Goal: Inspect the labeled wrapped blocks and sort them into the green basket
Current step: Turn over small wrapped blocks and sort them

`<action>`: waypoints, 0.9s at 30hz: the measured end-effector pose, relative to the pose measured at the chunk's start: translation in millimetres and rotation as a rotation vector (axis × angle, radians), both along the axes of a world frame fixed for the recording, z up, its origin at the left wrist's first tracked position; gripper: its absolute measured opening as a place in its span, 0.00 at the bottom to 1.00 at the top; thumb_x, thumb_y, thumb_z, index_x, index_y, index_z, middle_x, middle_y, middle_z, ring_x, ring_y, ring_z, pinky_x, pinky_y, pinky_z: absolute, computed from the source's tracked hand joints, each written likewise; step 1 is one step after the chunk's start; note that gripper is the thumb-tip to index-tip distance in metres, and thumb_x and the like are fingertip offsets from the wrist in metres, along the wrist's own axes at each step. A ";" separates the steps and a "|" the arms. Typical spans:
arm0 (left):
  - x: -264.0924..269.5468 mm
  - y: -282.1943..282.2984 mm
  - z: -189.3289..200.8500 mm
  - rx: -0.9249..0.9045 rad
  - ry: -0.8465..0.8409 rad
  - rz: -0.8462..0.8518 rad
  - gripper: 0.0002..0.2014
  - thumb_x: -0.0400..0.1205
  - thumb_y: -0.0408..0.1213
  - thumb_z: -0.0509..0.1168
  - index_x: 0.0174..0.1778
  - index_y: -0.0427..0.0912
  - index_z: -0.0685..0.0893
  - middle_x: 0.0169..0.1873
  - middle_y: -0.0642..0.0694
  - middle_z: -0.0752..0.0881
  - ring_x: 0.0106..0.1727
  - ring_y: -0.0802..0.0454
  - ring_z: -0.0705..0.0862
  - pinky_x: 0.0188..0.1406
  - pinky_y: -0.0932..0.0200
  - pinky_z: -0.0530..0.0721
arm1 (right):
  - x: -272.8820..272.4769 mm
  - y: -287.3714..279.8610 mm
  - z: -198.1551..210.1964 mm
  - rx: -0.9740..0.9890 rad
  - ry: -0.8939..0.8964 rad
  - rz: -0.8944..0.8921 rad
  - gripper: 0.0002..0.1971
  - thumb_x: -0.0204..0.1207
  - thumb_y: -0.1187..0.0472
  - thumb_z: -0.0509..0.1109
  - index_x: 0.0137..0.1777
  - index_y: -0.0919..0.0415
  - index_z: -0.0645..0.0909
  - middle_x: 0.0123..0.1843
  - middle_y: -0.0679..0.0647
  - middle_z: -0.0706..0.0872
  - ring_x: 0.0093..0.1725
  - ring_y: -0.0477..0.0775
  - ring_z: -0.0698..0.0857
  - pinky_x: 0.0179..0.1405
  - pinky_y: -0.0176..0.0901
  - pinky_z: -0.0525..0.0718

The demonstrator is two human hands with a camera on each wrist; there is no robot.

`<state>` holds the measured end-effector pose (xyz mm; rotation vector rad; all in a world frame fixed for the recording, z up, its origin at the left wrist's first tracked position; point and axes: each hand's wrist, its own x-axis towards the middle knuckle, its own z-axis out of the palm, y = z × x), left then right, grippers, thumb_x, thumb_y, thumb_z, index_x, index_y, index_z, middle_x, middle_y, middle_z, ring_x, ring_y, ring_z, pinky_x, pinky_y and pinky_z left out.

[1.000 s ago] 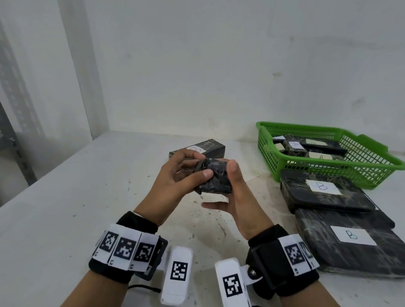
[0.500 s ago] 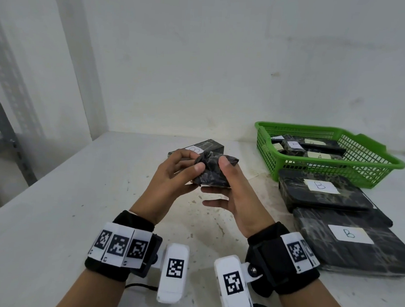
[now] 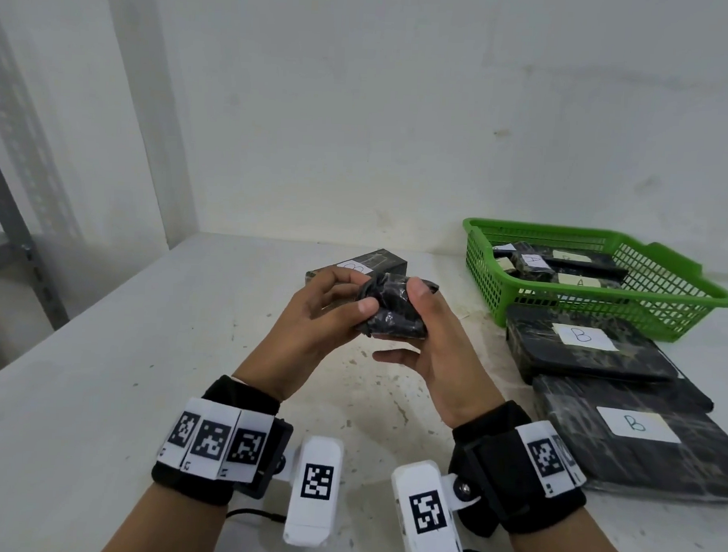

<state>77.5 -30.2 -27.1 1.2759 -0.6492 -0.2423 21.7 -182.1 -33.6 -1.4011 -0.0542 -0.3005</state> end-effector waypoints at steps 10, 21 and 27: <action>-0.3 0.2 5.0 0.101 0.164 -0.010 0.31 0.78 0.57 0.61 0.72 0.42 0.77 0.62 0.37 0.87 0.56 0.36 0.90 0.48 0.44 0.90 | 1.3 -9.5 -5.8 -0.033 -0.138 0.017 0.60 0.55 0.53 0.84 0.85 0.42 0.54 0.77 0.47 0.77 0.73 0.44 0.79 0.64 0.45 0.84; 8.7 4.7 -1.0 0.045 0.143 0.029 0.31 0.69 0.32 0.63 0.72 0.37 0.77 0.58 0.28 0.86 0.49 0.43 0.86 0.45 0.52 0.90 | 3.9 -14.1 0.9 0.078 -0.085 -0.040 0.29 0.78 0.58 0.71 0.79 0.58 0.71 0.47 0.50 0.93 0.48 0.46 0.90 0.45 0.40 0.88; 10.1 7.8 -2.5 0.104 0.103 -0.015 0.31 0.70 0.30 0.63 0.71 0.50 0.79 0.52 0.42 0.87 0.50 0.44 0.84 0.53 0.45 0.90 | 4.5 -14.5 -2.0 0.027 -0.124 -0.105 0.22 0.75 0.70 0.74 0.68 0.57 0.79 0.58 0.55 0.90 0.55 0.48 0.88 0.53 0.41 0.86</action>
